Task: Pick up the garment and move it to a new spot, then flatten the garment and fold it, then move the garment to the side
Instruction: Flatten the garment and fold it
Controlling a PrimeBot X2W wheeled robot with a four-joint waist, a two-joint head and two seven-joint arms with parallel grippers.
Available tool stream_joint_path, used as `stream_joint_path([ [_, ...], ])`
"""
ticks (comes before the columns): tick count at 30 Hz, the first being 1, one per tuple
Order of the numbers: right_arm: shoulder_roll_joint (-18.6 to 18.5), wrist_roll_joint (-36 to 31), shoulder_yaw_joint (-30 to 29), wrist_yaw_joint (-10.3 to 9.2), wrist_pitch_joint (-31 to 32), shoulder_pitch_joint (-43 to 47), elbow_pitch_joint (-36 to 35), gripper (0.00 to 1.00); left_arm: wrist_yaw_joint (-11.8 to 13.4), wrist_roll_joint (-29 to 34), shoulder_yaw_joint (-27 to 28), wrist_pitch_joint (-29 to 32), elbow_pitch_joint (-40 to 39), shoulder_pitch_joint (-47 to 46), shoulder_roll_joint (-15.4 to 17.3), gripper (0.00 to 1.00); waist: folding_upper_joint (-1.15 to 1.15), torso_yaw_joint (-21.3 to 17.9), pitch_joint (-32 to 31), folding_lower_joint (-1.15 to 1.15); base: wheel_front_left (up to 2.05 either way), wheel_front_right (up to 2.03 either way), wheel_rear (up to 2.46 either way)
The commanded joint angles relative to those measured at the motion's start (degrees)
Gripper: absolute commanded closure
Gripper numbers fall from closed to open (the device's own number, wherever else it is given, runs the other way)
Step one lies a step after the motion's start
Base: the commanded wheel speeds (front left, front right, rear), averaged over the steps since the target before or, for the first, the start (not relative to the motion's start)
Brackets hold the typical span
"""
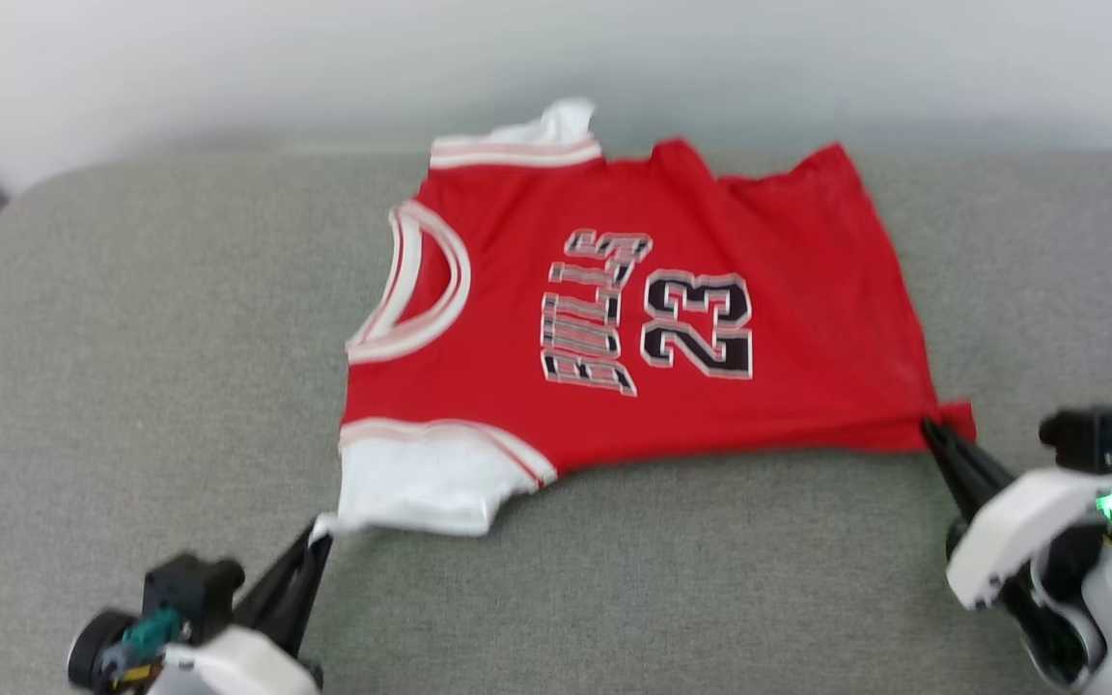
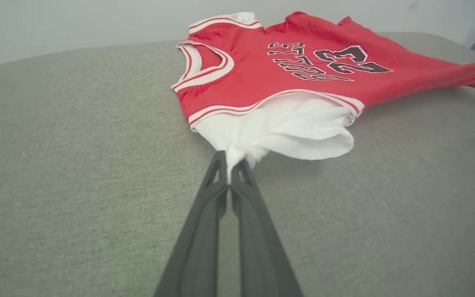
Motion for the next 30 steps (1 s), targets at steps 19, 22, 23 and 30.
stream_joint_path([
  [19, -6.4, 6.2, -6.0, -0.05, 15.2, 27.6, -20.7, 1.0, 0.5, -7.6, -2.4, 16.6, -16.6, 23.6, 11.1, 1.0, 0.0, -1.8, -5.9, 0.02, 0.0, 0.0, 0.0],
  [22, -6.7, 5.5, -8.6, -0.06, 17.3, 30.1, -24.0, 1.0, 0.7, -7.9, -1.7, 16.1, -17.9, 23.8, 11.4, 1.0, 0.0, -1.8, -5.4, 0.02, 0.0, 0.0, 0.0],
  [23, -6.6, 4.8, -9.4, -0.06, 17.8, 30.6, -24.9, 1.0, 0.7, -7.8, -1.4, 15.7, -18.3, 23.4, 11.3, 1.0, 0.0, -1.8, -5.2, 0.02, 0.0, 0.0, 0.0],
  [30, -4.6, 2.8, -12.8, -0.05, 20.7, 30.1, -30.0, 1.0, 1.2, -7.5, 1.5, 12.1, -19.9, 19.2, 10.7, 1.0, 0.0, -2.0, -3.4, 0.02, 0.0, 0.0, 0.0],
])
